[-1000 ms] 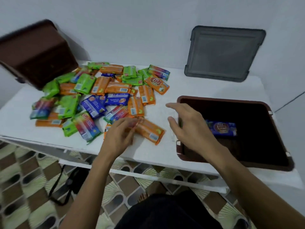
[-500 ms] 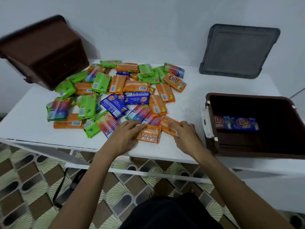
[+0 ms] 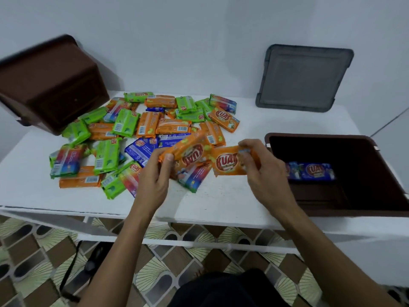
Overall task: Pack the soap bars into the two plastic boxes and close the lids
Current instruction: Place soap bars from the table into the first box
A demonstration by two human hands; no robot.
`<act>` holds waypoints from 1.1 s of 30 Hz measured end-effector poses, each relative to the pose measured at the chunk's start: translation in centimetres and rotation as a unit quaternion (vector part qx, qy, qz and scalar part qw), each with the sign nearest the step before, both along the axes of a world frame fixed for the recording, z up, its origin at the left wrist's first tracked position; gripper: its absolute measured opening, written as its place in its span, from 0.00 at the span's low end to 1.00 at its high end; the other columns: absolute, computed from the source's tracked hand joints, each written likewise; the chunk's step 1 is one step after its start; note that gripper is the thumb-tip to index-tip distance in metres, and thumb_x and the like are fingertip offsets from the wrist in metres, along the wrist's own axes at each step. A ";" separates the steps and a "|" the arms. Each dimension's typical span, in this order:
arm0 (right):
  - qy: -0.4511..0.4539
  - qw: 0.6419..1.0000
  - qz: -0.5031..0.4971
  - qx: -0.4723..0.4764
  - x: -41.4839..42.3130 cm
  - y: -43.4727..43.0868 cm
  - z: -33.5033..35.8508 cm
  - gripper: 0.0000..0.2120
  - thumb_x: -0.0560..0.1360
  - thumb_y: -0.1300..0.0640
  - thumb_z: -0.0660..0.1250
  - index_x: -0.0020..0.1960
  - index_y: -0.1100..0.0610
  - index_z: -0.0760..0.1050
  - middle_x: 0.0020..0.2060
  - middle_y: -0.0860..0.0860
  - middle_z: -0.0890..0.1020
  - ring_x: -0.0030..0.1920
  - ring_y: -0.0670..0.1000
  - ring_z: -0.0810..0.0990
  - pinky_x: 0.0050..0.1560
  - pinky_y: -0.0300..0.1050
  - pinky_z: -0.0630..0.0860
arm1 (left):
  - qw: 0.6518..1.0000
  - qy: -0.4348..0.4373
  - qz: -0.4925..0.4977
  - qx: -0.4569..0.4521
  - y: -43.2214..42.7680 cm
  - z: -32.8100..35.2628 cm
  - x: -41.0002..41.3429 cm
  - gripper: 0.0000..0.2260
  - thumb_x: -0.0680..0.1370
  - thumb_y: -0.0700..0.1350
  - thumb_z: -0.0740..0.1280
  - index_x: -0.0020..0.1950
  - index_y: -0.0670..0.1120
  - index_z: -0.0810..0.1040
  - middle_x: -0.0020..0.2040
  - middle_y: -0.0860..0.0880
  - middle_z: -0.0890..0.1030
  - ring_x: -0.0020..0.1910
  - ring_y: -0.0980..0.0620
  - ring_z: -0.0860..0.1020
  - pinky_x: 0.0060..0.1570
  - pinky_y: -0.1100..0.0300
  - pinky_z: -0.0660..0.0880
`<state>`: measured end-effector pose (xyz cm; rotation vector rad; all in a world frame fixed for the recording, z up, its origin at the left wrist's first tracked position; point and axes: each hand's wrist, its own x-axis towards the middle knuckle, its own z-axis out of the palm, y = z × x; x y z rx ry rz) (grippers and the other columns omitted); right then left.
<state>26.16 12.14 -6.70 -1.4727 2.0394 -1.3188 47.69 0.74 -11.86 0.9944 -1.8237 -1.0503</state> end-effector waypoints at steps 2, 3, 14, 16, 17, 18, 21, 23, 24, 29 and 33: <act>-0.061 0.998 0.000 -0.011 -1.7 0.8 1.3 0.08 0.81 0.55 0.62 0.59 0.51 0.74 0.49 0.46 0.79 0.48 0.41 0.81 0.38 0.38 0.80 | 0.999 0.034 0.002 -0.001 0.3 1.3 -1.5 0.09 0.83 0.53 0.56 0.61 0.58 0.72 0.47 0.52 0.80 0.41 0.49 0.82 0.36 0.45 0.79; -0.082 0.997 0.003 -0.015 -2.8 1.2 1.8 0.08 0.80 0.55 0.62 0.59 0.51 0.74 0.50 0.44 0.78 0.50 0.39 0.80 0.39 0.35 0.79 | 0.999 0.052 -0.002 -0.004 0.5 1.9 -2.3 0.10 0.84 0.49 0.56 0.64 0.53 0.72 0.48 0.50 0.79 0.40 0.53 0.81 0.35 0.51 0.79; -0.087 0.996 -0.008 0.027 -16.6 6.3 0.7 0.08 0.80 0.58 0.64 0.56 0.54 0.79 0.53 0.48 0.81 0.53 0.46 0.81 0.46 0.40 0.81 | 0.988 0.134 -0.070 0.041 4.6 3.6 -13.6 0.11 0.80 0.39 0.64 0.62 0.48 0.74 0.56 0.58 0.77 0.48 0.50 0.81 0.36 0.57 0.79; -0.114 0.992 0.009 0.061 -18.4 6.5 -0.1 0.09 0.80 0.59 0.63 0.57 0.54 0.78 0.54 0.49 0.80 0.52 0.47 0.82 0.43 0.39 0.81 | 0.989 0.122 -0.071 0.039 5.2 3.2 -15.5 0.13 0.80 0.40 0.64 0.64 0.48 0.72 0.56 0.58 0.77 0.42 0.51 0.80 0.34 0.58 0.78; -0.129 0.988 0.021 0.081 -19.1 6.3 -0.6 0.09 0.80 0.60 0.63 0.58 0.55 0.78 0.54 0.51 0.80 0.51 0.48 0.82 0.41 0.38 0.81 | 0.991 0.110 -0.071 0.041 5.4 3.0 -16.3 0.13 0.80 0.41 0.64 0.64 0.48 0.72 0.54 0.58 0.78 0.40 0.51 0.79 0.34 0.57 0.77; -0.143 0.984 0.032 0.103 -19.7 6.0 -1.1 0.09 0.80 0.62 0.63 0.59 0.55 0.77 0.55 0.52 0.79 0.51 0.49 0.82 0.40 0.37 0.80 | 0.991 0.100 -0.074 0.048 5.6 2.7 -17.1 0.12 0.80 0.42 0.64 0.64 0.50 0.72 0.52 0.56 0.79 0.38 0.50 0.78 0.34 0.56 0.77; -0.156 0.970 0.058 0.176 -20.9 4.6 -3.0 0.12 0.79 0.66 0.61 0.59 0.57 0.76 0.56 0.56 0.79 0.51 0.50 0.82 0.41 0.40 0.81 | 0.990 0.080 -0.088 0.072 6.2 2.1 -18.9 0.11 0.81 0.42 0.63 0.63 0.52 0.73 0.47 0.46 0.81 0.37 0.52 0.76 0.35 0.57 0.74; -0.172 0.957 0.081 0.218 -21.2 3.7 -4.2 0.12 0.78 0.68 0.61 0.56 0.55 0.76 0.57 0.60 0.79 0.49 0.50 0.82 0.45 0.45 0.83 | 0.989 0.074 -0.092 0.088 6.4 1.8 -19.5 0.11 0.81 0.42 0.63 0.63 0.51 0.73 0.48 0.44 0.81 0.40 0.54 0.78 0.36 0.59 0.74; -0.196 0.948 0.093 0.234 -21.3 3.3 -4.7 0.13 0.78 0.69 0.62 0.54 0.54 0.76 0.57 0.62 0.79 0.49 0.51 0.82 0.47 0.47 0.83 | 0.988 0.074 -0.095 0.096 6.5 1.7 -19.7 0.12 0.81 0.43 0.63 0.64 0.51 0.73 0.48 0.44 0.82 0.43 0.52 0.79 0.36 0.58 0.75; -0.057 0.940 0.124 0.312 -21.9 2.2 -6.2 0.15 0.77 0.65 0.66 0.61 0.51 0.76 0.57 0.58 0.77 0.49 0.55 0.83 0.42 0.48 0.84 | 0.987 0.062 -0.111 0.100 6.3 1.8 -19.7 0.15 0.80 0.42 0.65 0.66 0.54 0.72 0.52 0.45 0.82 0.51 0.48 0.81 0.44 0.54 0.80; 0.125 0.929 0.139 0.321 -21.6 2.5 -5.6 0.15 0.79 0.60 0.64 0.65 0.51 0.72 0.55 0.56 0.79 0.44 0.51 0.83 0.43 0.43 0.81 | 0.985 0.055 -0.129 0.105 6.2 1.9 -19.8 0.17 0.80 0.41 0.65 0.68 0.51 0.71 0.57 0.47 0.81 0.55 0.50 0.81 0.45 0.61 0.78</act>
